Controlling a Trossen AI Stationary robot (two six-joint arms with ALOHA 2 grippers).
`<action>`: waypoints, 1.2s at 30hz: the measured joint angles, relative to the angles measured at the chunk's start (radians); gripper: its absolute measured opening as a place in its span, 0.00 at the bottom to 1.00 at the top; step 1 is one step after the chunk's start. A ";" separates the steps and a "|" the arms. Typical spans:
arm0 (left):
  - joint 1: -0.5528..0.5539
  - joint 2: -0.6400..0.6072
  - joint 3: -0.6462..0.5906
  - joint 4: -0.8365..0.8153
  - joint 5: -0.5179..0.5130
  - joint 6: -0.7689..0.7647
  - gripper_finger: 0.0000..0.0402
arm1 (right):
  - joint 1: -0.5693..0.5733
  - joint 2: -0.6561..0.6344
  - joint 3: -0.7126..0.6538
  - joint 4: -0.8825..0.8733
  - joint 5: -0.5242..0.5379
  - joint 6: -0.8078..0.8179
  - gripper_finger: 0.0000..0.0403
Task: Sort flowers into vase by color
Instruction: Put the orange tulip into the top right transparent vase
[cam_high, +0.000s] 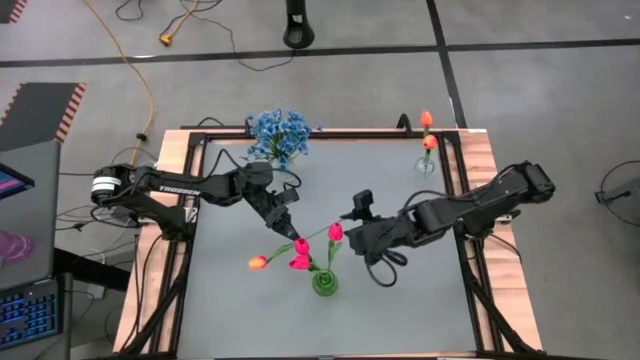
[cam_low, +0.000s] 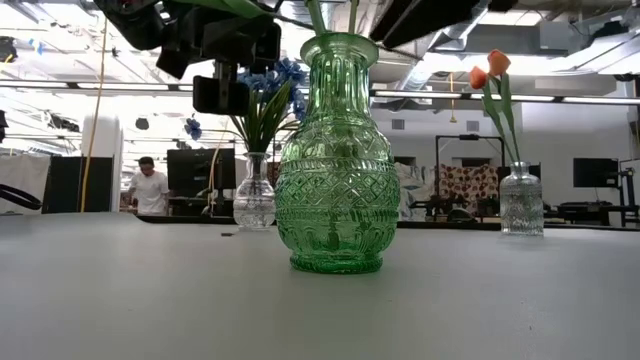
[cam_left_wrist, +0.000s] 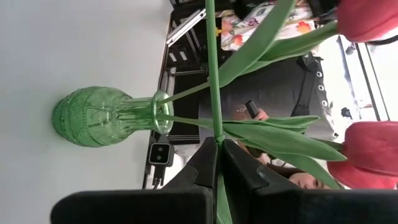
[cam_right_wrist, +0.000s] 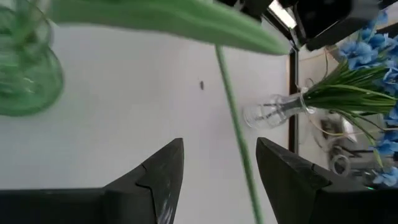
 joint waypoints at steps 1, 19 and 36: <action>0.000 0.000 0.000 0.005 0.000 -0.001 0.00 | 0.000 0.012 0.000 0.000 0.011 -0.004 0.57; 0.000 0.000 0.000 0.003 -0.007 0.002 0.00 | -0.003 0.069 0.000 0.026 0.076 -0.025 0.19; -0.001 0.000 0.000 0.007 -0.081 0.269 0.14 | -0.002 0.069 -0.001 0.029 0.036 -0.022 0.08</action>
